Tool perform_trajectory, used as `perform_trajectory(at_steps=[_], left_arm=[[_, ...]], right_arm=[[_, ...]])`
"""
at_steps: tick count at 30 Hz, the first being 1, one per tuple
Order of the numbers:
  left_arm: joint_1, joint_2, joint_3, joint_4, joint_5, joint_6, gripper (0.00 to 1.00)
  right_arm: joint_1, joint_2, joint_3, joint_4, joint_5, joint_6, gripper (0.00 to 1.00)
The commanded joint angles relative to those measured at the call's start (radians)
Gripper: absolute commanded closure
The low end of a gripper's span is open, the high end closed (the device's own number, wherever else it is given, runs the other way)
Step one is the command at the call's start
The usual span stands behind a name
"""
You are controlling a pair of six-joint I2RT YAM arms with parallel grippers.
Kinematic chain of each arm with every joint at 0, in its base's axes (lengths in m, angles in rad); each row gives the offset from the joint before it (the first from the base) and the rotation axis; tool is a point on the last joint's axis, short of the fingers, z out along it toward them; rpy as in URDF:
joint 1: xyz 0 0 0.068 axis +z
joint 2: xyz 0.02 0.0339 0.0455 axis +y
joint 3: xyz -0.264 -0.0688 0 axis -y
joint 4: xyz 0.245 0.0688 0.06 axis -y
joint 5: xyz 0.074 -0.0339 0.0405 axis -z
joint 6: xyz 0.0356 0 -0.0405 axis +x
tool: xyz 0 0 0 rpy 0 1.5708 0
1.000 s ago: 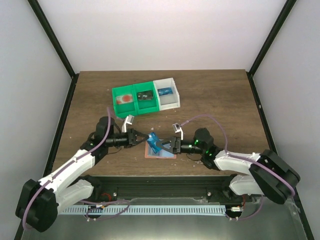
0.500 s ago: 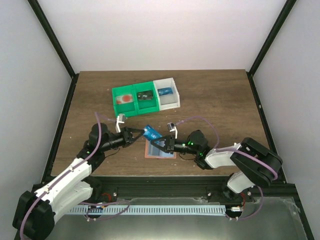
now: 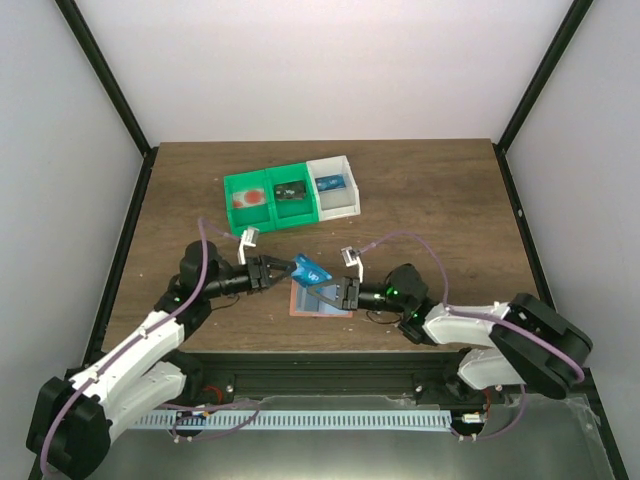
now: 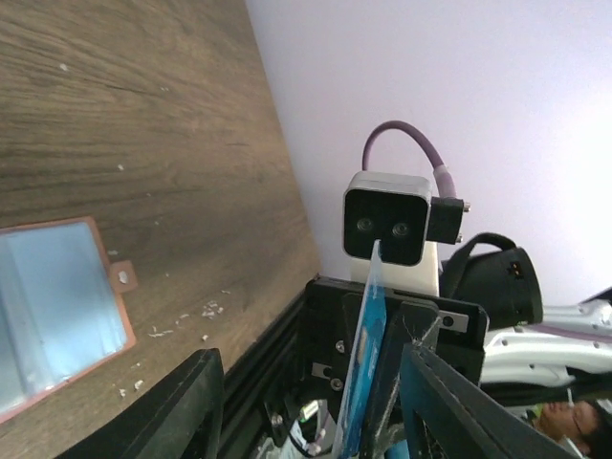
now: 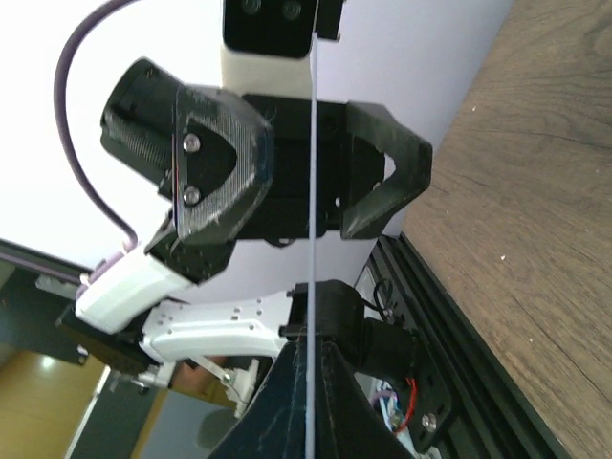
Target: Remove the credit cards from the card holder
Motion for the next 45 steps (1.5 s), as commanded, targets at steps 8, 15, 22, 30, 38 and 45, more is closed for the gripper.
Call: perform_trajectory(at_steps=[8, 15, 22, 30, 38, 45], left_arm=[[0.006, 0.061, 0.115, -0.166, 0.170, 0.237, 0.54], [0.007, 0.105, 0.131, -0.206, 0.262, 0.293, 0.84], [0.007, 0.109, 0.128, -0.190, 0.311, 0.290, 0.93], [0.007, 0.090, 0.125, -0.182, 0.251, 0.243, 1.00], [0.064, 0.074, 0.081, -0.114, 0.124, 0.116, 1.00], [0.074, -0.011, 0.004, 0.046, -0.030, -0.049, 1.00]], right_arm=[[0.007, -0.141, 0.016, -0.361, -0.174, -0.318, 0.99], [0.007, -0.153, 0.054, -0.438, -0.198, -0.377, 1.00], [0.007, -0.139, 0.040, -0.383, -0.212, -0.352, 1.00], [0.007, -0.175, 0.020, -0.375, -0.163, -0.314, 0.77], [0.007, -0.166, 0.007, -0.270, -0.072, -0.206, 0.64], [0.007, -0.089, -0.009, -0.059, 0.020, -0.029, 0.87]])
